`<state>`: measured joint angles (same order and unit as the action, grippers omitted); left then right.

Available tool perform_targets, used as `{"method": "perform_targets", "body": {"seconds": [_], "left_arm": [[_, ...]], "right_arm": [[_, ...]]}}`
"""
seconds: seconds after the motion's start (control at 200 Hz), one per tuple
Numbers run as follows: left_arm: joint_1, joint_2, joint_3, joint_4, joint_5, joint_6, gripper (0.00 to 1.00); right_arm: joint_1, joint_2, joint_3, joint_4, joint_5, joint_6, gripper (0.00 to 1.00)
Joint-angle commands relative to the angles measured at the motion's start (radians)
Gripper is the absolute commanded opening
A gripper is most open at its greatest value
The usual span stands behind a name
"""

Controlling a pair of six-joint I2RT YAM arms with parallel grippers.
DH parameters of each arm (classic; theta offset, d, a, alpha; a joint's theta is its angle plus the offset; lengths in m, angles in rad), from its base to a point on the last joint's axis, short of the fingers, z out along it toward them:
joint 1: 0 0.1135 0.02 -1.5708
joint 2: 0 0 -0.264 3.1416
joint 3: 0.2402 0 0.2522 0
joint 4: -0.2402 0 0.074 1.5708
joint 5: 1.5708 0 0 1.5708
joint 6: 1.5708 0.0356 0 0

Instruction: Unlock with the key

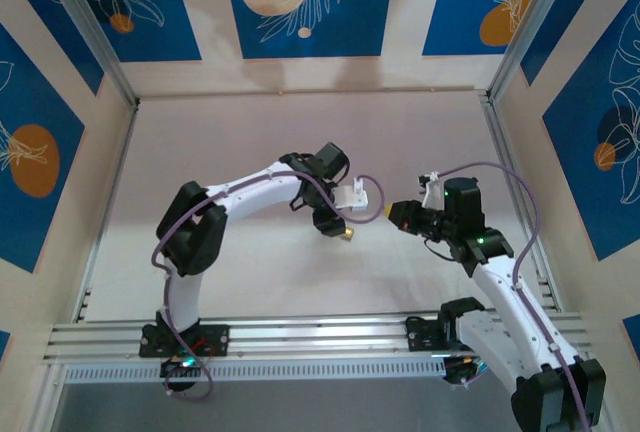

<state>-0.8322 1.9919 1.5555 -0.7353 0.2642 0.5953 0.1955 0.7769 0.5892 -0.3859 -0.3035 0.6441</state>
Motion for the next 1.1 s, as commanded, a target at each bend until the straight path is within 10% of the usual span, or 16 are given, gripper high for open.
{"method": "perform_targets", "body": {"seconds": [0.0, 0.315, 1.095], "left_arm": [[-0.048, 0.034, 0.021, -0.109, -0.002, 0.071, 0.64], [-0.088, 0.036, -0.095, 0.160, -0.082, 0.157, 0.60], [-0.074, 0.153, 0.005, 0.081, -0.166, 0.227, 0.52]], "right_arm": [[-0.018, -0.035, -0.029, -0.061, 0.012, 0.037, 0.00], [-0.091, -0.065, -0.063, -0.147, 0.063, 0.090, 0.00], [-0.172, -0.085, -0.088, -0.150, -0.018, 0.066, 0.00]]}}
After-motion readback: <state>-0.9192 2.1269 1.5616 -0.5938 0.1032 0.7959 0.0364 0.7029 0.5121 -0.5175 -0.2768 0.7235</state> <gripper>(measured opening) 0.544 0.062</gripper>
